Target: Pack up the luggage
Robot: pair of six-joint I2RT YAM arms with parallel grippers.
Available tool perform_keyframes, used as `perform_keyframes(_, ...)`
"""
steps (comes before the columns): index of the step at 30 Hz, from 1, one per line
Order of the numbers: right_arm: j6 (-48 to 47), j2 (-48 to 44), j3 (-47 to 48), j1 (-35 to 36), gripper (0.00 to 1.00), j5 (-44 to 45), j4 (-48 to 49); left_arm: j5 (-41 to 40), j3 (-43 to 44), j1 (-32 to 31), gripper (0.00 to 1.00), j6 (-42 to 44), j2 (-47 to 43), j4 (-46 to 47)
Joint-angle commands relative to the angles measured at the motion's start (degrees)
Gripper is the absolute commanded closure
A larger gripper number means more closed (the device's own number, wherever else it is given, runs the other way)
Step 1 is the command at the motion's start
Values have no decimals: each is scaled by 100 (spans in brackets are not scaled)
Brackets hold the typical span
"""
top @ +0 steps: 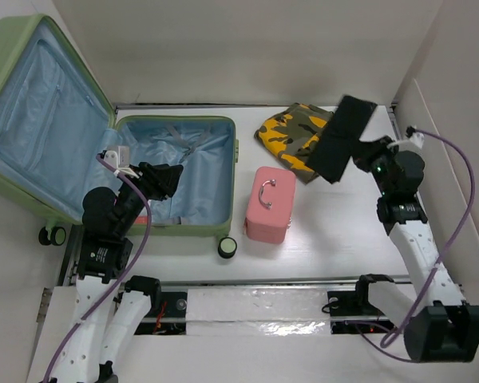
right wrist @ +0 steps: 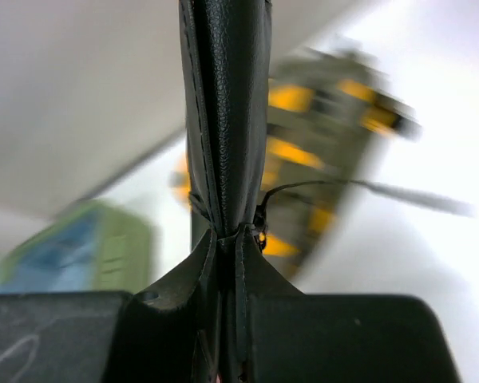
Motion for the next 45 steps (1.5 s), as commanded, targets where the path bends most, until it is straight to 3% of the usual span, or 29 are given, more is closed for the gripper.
perform_keyframes(1,-199,75,1204,1081,100,-286,234,-62,162,-30,56,76,14,190)
perform_keyframes(2,-243,442,1452,1798,100,-260,295,-53,153,-30,56,85,5,190)
perform_keyframes(6,-366,1828,2814,3411,100,109,445,-246,144,-30,56,85,-91,155)
perform_keyframes(7,-305,2191,3087,3640,93,23,498,-316,153,-30,56,94,-91,146)
perform_keyframes(8,-287,2551,3733,3842,83,-178,498,-334,162,-30,56,102,-117,120)
perform_keyframes(9,-313,3172,4062,4122,56,-206,220,-335,162,-30,56,102,-126,120)
perform_keyframes(10,-453,3387,4317,4195,40,-207,52,-352,153,-30,55,102,-144,120)
perform_keyframes(12,-585,3512,4470,4196,20,12,-231,-361,127,-30,55,111,-179,120)
perform_keyframes(14,-735,3145,4041,4196,20,589,-74,-352,153,-30,55,129,-179,93)
perform_keyframes(17,-1209,2582,3258,4196,44,1512,-195,-203,136,-30,55,120,-223,146)
perform_keyframes(18,-1288,2503,3109,4196,76,1742,-414,-194,144,-30,55,120,-214,146)
perform_keyframes(21,-1447,2256,2546,3872,100,2157,-574,-203,145,-83,55,129,-223,120)
perform_keyframes(24,-1421,2247,2027,3064,97,2009,-391,-168,118,-83,55,129,-223,155)
perform_keyframes(26,-1307,2343,1816,2555,78,1649,-407,-194,118,-83,55,129,-197,146)
perform_keyframes(27,-1263,2474,1754,2100,55,1517,-355,-185,109,-83,55,120,-188,146)
perform_keyframes(30,-1324,2808,1560,1605,25,1402,-135,-141,92,-83,54,111,-197,181)
perform_keyframes(33,-1324,3160,1604,1358,16,1315,-231,-124,92,-83,54,111,-135,181)
perform_keyframes(35,-1237,3520,1630,1173,16,965,-232,-106,74,-83,54,111,-135,190)
perform_keyframes(38,-1166,3426,1421,1250,34,515,48,-124,83,-83,54,111,-118,181)
perform_keyframes(41,-1332,2586,990,1802,43,950,436,-141,83,-83,54,120,-100,163)
perform_keyframes(42,-1429,2364,980,1988,52,1084,254,-124,83,-83,54,120,-100,163)
perform_keyframes(45,-1833,1626,1111,2838,62,1725,-500,-89,100,-83,54,120,-83,172)
